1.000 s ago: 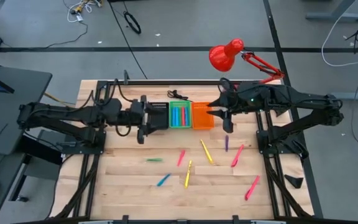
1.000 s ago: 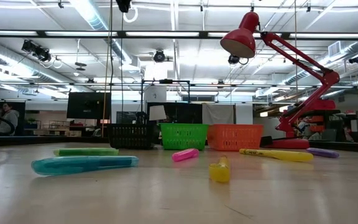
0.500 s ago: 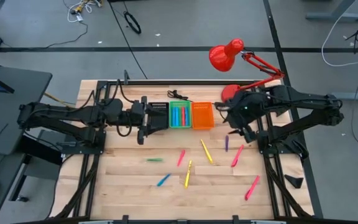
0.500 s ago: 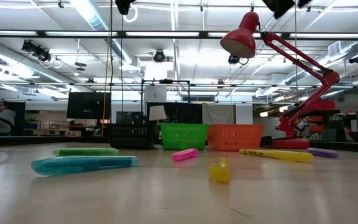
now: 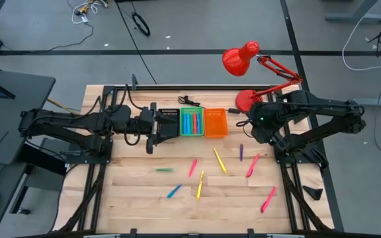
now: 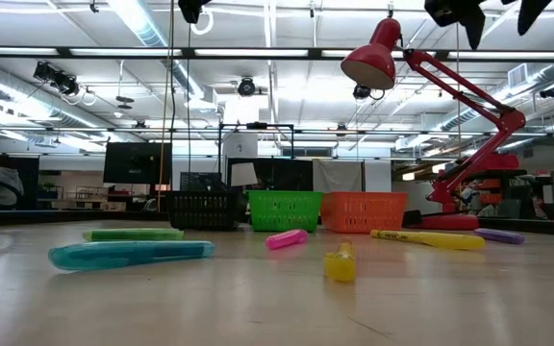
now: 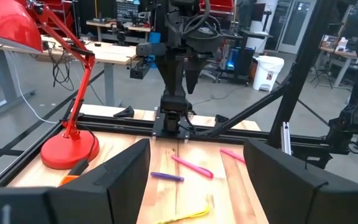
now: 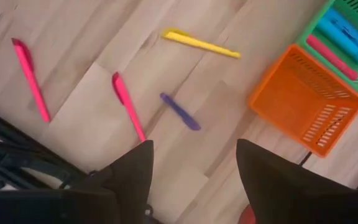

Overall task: Pick & Place Markers
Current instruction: Put the top large pink pen into the black bin

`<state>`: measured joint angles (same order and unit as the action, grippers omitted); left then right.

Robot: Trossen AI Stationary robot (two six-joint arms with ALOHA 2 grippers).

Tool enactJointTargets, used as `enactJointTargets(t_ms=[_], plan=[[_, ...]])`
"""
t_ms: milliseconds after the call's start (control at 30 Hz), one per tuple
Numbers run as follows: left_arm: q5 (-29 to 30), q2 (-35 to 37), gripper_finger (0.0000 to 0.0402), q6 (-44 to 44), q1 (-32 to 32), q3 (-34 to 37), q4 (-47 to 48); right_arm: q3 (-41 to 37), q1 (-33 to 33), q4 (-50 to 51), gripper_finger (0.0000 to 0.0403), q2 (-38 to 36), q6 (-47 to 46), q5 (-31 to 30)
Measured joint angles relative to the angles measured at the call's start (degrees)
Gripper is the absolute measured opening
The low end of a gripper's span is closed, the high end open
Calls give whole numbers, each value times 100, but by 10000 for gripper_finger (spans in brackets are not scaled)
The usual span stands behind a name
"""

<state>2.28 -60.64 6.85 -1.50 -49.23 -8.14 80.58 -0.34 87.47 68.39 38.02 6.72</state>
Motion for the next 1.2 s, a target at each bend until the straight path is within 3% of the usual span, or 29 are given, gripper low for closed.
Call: enactJointTargets(t_ms=[400,567,833,1200], plan=[[0,-4,264,19,0,0,0,-1906,562,-289,233,-25,-163,-339],[0,-22,264,178,0,-2,4,-2550,643,-1085,227,-76,198,-372],[0,-24,264,197,2,-4,7,-3688,1035,-2140,224,-64,7,-380],[0,-22,264,197,2,-4,35,-4480,1506,-3209,223,361,-432,-507]])
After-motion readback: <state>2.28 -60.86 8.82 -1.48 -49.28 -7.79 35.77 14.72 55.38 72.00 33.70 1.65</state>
